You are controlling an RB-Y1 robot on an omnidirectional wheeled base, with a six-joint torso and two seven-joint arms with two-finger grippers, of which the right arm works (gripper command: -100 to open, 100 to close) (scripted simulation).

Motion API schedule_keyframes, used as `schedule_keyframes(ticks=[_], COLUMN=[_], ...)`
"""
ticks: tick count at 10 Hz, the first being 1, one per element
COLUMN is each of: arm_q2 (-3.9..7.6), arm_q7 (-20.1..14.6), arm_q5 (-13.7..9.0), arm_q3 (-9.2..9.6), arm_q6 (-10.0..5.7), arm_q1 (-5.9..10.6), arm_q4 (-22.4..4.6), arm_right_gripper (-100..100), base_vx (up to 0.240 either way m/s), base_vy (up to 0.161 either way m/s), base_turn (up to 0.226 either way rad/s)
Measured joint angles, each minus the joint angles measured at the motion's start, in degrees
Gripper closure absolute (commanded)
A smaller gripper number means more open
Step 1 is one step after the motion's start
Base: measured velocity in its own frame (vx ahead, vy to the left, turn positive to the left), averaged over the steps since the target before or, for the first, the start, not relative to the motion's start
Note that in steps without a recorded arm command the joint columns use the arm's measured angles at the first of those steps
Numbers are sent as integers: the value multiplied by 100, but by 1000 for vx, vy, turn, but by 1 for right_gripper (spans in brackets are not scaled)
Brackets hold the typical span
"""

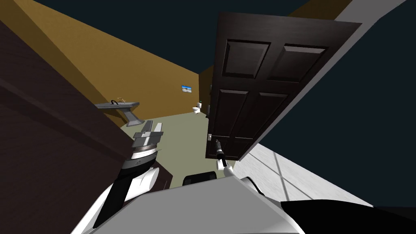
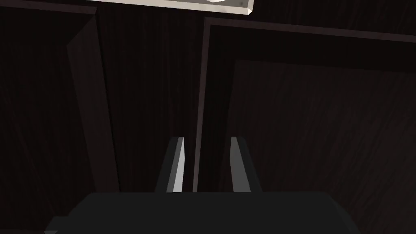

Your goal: Push the door open

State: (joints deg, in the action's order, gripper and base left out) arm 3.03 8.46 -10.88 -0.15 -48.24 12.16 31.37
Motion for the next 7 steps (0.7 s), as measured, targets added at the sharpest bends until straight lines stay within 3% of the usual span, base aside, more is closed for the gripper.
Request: schedule_keyframes(ticks=[3, 6, 7], arm_q2=[-76, -263, -333], arm_q7=[102, 204, 206], arm_q5=[-142, -270, -325], arm_q3=[-25, -47, -67], arm_q6=[-130, -234, -381], arm_q1=[220, 401, 610], arm_q4=[-326, -582, -944], arm_right_gripper=[-100, -100, -100], base_vx=[-127, -122, -77], base_vy=[-18, 49, 75], base_turn=[-17, -9, -4])
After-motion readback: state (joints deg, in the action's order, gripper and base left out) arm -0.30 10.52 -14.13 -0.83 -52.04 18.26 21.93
